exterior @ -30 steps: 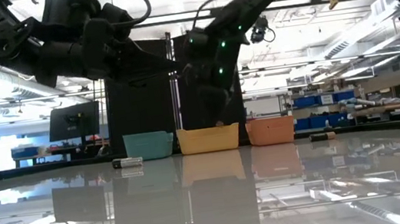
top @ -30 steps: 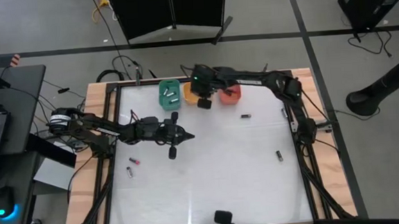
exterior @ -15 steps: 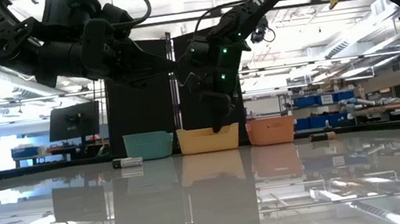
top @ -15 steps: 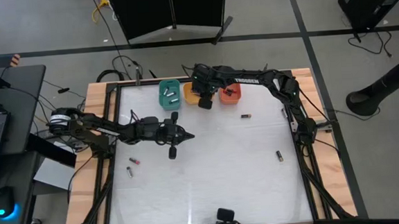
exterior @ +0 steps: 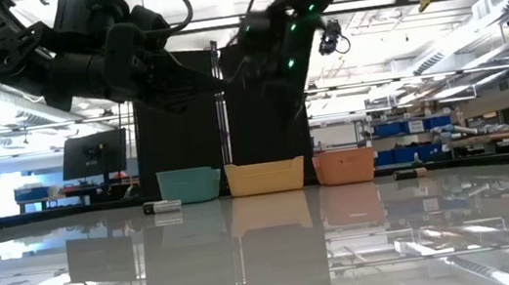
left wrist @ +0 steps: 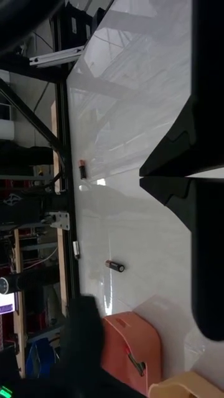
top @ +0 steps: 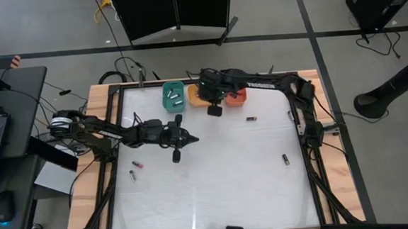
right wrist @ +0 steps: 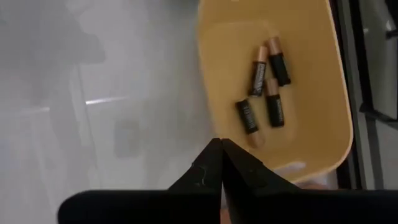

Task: Sort batteries
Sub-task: Put the silver battery into the green bin

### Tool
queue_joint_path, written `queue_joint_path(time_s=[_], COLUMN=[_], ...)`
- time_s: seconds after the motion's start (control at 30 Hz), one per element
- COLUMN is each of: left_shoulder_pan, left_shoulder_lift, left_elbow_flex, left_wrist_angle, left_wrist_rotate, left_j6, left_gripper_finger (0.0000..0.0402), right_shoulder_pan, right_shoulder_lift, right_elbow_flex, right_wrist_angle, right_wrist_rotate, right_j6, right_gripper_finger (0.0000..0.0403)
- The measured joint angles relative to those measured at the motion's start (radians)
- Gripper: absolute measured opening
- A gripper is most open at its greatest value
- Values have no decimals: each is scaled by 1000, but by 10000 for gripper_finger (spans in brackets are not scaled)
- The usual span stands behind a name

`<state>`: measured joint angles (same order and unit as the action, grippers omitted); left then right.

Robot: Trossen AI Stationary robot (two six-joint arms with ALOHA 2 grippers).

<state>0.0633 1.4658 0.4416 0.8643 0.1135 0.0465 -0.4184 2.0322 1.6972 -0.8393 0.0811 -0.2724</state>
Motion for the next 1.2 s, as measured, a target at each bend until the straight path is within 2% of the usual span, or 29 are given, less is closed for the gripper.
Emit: queue_joint_path(time_s=[0.13,0.33,0.4,0.5,0.67,0.77,0.87,1.2], left_shoulder_pan=[-1,-1,-1,-1,-1,-1,-1,0], left_shoulder_lift=[0,0,0,0,0,0,0,0], left_elbow_flex=[0,0,0,0,0,0,0,0], left_wrist_angle=[-5,-3,-3,-3,-1,1,7,5], left_wrist_rotate=[0,0,0,0,0,0,0,0], left_j6=[2,2,2,2,1,1,1,18], left_gripper_finger=[11,11,11,11,11,11,11,11], right_shoulder_pan=[38,128,173,237,291,257,183,-96], right_shoulder_lift=[-146,-437,-540,-690,-876,-913,-900,-705], right_elbow_flex=[-190,-622,-747,-889,-979,-981,-981,-981], right_wrist_angle=[143,400,436,391,82,-126,-213,-301], right_wrist_rotate=[0,9,38,110,233,289,293,300], right_j6=[67,268,357,514,816,973,1026,887], right_gripper_finger=[7,6,5,8,8,7,7,7])
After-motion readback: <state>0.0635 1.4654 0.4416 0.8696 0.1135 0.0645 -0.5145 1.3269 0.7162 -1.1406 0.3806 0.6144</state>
